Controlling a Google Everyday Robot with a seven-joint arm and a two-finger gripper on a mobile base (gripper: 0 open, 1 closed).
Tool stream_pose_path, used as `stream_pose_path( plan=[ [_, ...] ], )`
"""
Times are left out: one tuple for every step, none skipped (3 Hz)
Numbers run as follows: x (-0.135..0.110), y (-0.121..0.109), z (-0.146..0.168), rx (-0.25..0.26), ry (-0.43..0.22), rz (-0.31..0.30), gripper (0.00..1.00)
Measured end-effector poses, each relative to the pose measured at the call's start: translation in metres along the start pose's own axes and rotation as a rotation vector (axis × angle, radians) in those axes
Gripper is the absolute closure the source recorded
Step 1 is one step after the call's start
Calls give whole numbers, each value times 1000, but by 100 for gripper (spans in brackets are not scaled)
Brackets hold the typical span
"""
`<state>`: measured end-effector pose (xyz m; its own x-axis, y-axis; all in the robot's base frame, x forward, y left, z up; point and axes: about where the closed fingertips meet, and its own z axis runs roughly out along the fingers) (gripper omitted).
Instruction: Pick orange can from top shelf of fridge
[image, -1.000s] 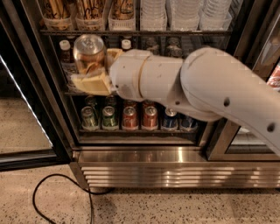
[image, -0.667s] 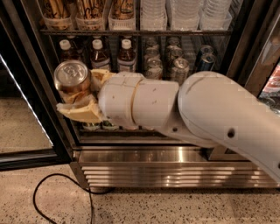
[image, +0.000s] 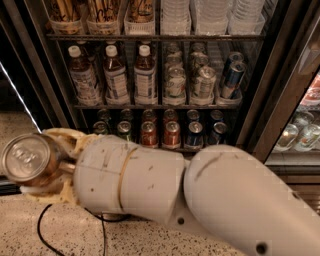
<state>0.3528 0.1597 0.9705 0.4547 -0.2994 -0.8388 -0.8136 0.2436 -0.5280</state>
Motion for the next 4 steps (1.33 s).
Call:
stream_pose_path(
  plan=[
    [-19, 6, 2, 10, -4, -41, 100],
    [-18, 3, -2, 7, -5, -33, 100],
    [-12, -16, -40, 41, -18, -4, 100],
    [-4, -32, -94, 94, -7, 6, 100]
  ],
)
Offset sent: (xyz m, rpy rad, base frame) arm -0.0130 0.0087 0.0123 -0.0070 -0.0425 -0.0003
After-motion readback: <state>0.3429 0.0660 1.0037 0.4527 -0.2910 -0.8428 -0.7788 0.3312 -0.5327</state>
